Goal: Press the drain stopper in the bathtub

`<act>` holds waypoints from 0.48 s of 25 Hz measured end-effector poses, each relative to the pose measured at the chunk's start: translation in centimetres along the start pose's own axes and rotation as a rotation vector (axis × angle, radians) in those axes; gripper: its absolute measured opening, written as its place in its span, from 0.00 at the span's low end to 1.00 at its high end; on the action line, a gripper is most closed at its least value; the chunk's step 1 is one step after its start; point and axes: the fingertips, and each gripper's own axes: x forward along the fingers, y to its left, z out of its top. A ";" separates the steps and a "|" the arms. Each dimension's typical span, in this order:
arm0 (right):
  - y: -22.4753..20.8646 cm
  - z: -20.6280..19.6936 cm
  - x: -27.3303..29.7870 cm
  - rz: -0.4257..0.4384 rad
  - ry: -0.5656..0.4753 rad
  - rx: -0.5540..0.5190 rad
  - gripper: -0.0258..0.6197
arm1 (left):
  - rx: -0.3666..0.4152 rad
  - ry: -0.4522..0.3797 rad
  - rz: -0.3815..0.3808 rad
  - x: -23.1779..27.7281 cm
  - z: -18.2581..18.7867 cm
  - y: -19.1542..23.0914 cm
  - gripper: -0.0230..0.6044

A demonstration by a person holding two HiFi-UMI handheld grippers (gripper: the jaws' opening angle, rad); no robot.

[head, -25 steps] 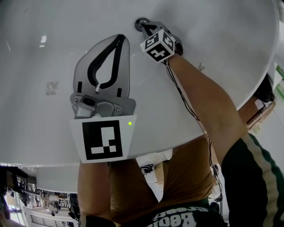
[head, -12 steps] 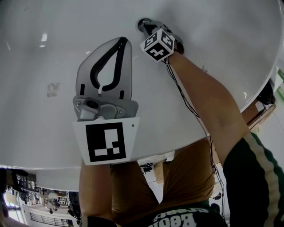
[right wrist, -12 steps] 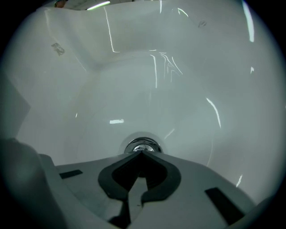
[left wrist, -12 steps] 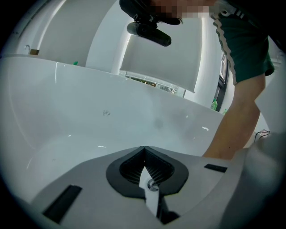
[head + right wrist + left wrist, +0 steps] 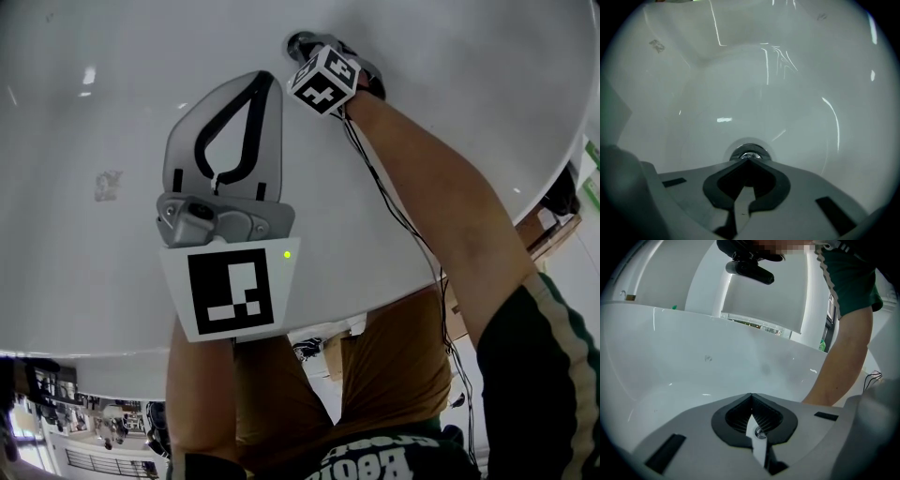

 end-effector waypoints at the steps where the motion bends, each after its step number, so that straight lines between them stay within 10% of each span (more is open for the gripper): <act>1: 0.1 0.1 0.0 0.003 -0.003 -0.009 0.06 | 0.011 0.006 0.001 0.0 -0.1 0.0 0.05; 12: 0.1 -0.1 -0.2 -0.013 -0.039 0.036 0.06 | 0.032 0.020 0.012 0.1 -0.2 0.0 0.05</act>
